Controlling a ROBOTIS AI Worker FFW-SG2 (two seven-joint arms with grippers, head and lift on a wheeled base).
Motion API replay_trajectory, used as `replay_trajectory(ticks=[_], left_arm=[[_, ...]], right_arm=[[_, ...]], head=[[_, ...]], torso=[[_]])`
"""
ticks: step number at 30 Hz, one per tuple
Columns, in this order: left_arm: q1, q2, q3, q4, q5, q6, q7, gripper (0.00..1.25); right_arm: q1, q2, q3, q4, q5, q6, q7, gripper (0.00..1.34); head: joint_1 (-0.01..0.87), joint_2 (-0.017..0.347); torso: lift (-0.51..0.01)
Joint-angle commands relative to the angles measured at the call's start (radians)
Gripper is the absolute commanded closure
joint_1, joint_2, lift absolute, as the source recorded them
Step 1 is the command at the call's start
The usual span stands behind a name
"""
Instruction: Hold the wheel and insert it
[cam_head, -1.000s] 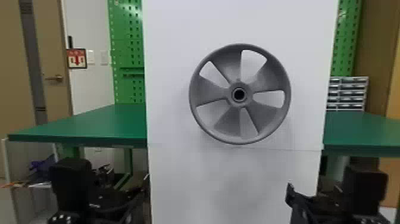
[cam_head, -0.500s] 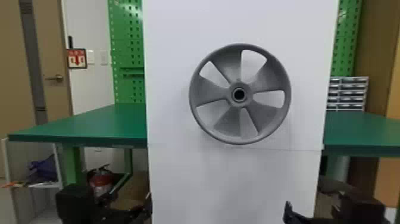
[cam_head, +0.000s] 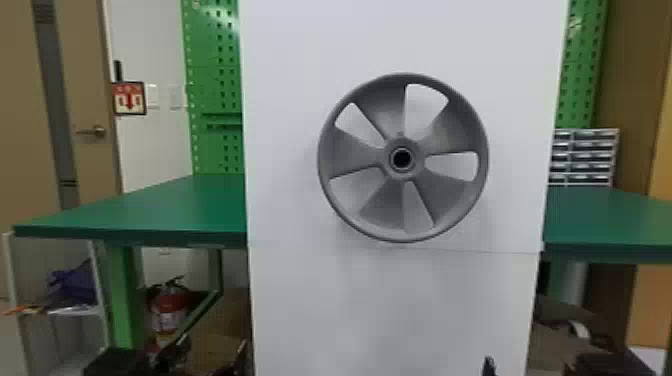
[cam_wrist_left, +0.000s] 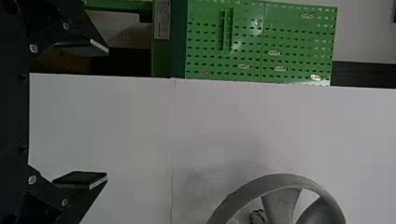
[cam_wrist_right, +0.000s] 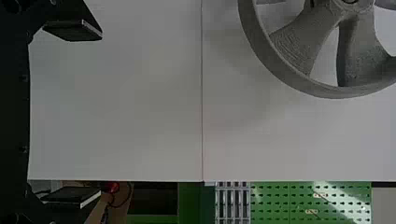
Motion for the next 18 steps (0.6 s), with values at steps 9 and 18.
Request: replay_trajectory(ticks=[9,18], left_arm=[[0.016,0.000,-0.003,0.141,-0.001,-0.113,-0.021,0.32],[0.019,-0.002,-0.011,0.221,-0.004,-0.157,-0.035,0.32]], right_arm=[[0.056,0.002,-0.004,0.116,0.002,-0.156,0.000,0.13],[0.076,0.009,-0.006,0.162,-0.001,-0.170,0.000,0.13]], head=[[0.181,0.098],[0.181,0.098]], torso=[[-0.494],[-0.494]])
